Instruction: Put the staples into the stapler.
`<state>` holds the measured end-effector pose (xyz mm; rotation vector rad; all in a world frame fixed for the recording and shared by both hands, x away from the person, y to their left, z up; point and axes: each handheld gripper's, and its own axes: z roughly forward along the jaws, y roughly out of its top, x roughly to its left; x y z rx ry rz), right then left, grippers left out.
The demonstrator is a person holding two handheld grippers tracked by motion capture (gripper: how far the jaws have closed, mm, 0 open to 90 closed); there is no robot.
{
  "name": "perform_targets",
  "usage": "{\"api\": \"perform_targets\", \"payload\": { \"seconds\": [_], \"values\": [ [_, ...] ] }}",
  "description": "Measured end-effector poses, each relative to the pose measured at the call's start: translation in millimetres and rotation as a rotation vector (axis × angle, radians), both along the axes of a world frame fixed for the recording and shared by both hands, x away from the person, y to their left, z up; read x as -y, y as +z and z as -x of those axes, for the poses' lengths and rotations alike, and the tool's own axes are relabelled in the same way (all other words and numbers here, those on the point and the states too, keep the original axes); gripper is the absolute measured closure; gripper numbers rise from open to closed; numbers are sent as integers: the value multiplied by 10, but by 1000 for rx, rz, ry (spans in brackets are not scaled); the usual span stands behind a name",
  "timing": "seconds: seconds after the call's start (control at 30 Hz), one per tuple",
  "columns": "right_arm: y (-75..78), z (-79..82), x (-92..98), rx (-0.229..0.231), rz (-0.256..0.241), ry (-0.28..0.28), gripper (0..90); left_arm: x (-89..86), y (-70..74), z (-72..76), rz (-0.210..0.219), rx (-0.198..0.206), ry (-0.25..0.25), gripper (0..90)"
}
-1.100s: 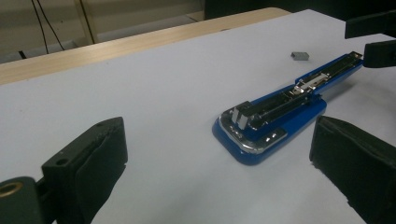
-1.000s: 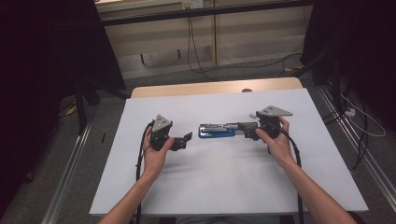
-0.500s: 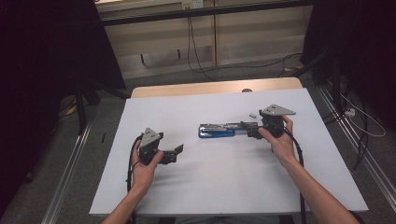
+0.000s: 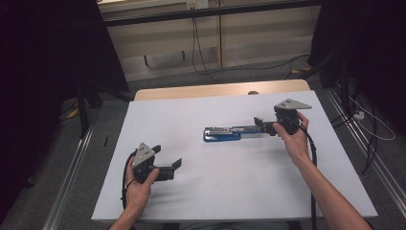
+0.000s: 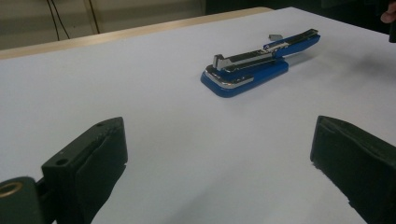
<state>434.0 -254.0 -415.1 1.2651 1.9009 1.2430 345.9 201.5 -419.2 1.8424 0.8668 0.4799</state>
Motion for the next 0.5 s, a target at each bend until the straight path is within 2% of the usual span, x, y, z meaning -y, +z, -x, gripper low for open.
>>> {"api": "perform_targets", "payload": {
  "seconds": [0.17, 0.27, 0.33, 0.4, 0.43, 0.5],
  "values": [
    [-47, -77, 52, -74, 12, 28, 72, -76, -14, 78, -9, -7, 5, 40],
    [-76, -118, 49, -90, 22, 31, 81, -133, -6, 121, 1, 3, 23, 41],
    [-65, -146, 45, -100, 21, 37, 86, -168, -7, 145, 3, 3, 36, 41],
    [-40, -177, 49, -130, 19, 51, 85, -192, -7, 168, 20, 4, 48, 41],
    [-27, -195, 48, -146, 15, 61, 85, -206, -1, 177, 15, 8, 48, 42],
    [5, -231, 51, -158, 38, 67, 85, -216, 0, 207, 17, 11, 52, 42]
  ]
}}
